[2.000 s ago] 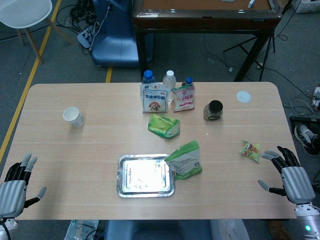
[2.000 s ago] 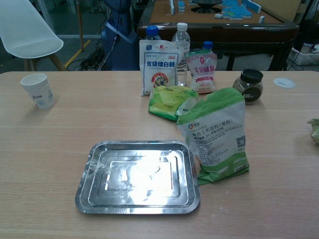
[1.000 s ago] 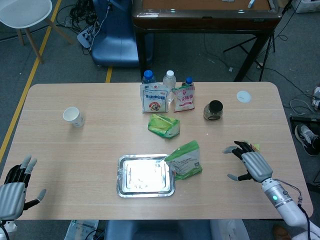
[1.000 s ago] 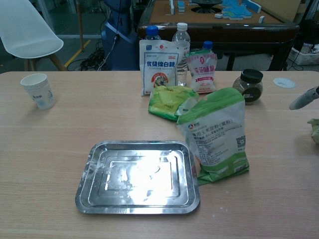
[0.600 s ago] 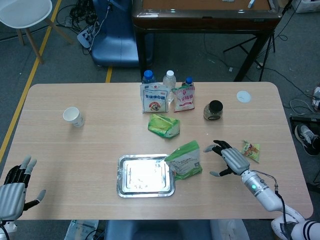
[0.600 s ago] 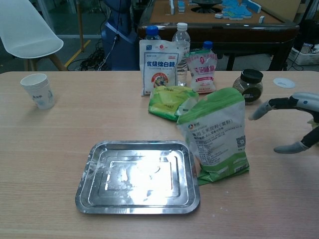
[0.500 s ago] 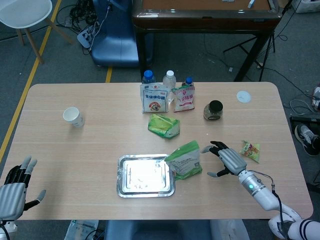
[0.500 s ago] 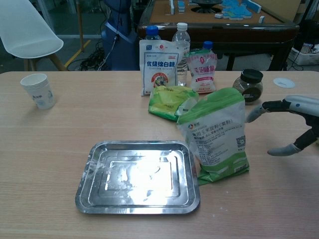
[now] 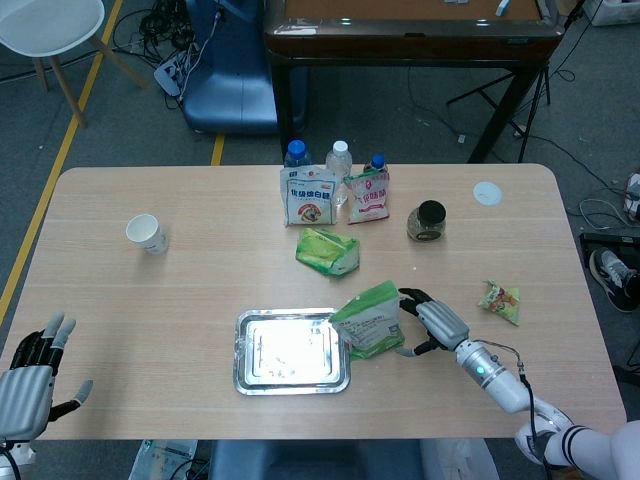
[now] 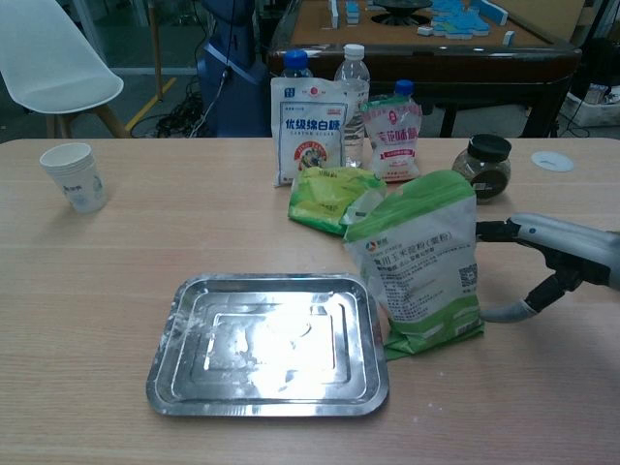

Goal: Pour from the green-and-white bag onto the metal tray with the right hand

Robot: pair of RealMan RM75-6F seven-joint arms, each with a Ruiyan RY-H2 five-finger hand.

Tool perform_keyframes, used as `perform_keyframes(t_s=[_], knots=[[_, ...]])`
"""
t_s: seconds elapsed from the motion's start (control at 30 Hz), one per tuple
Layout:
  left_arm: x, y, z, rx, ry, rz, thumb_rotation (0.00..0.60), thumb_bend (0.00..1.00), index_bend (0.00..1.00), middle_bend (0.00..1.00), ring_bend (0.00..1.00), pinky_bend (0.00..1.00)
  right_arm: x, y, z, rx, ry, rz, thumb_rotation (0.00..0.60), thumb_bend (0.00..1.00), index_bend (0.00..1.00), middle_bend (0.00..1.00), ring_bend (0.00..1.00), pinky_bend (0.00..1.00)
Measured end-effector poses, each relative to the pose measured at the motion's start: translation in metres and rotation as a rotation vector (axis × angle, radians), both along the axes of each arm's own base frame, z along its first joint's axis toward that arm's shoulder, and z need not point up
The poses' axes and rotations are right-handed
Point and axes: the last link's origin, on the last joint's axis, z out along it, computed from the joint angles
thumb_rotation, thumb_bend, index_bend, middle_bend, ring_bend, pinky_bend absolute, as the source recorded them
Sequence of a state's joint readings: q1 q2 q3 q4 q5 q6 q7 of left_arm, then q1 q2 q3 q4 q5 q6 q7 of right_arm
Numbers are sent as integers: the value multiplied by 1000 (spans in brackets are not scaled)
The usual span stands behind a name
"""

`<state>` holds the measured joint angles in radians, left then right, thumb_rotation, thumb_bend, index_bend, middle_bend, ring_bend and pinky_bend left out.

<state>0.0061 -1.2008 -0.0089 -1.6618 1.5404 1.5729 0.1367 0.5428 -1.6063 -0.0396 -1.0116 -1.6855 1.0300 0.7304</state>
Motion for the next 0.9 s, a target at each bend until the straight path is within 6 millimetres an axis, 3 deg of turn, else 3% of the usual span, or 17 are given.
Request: perform_keyframes(t_s=[0.3,0.57,0.7,0.9], knots=[[1,1,-2,-12,-2,-5,600,230,21,0,81,57,-3,-1,-16,12,-57,13,600,230,427,381,200,109],[-1,-2,1,-1,-12,-4,600,229,21,0,81,57,1,-6,-27,-18,-88,43,600,454,556,494,330,294],[-3,-3,2,0,-12,3,600,229,21,0,81,57,4,-8,-28,-29,-99,60,600,474,600,516,374,403],[-5,-3,0,-5,-18,4,600,229,21,0,81,57,6,-7,-27,-42,-119,76,600,477,650,556,427,451]])
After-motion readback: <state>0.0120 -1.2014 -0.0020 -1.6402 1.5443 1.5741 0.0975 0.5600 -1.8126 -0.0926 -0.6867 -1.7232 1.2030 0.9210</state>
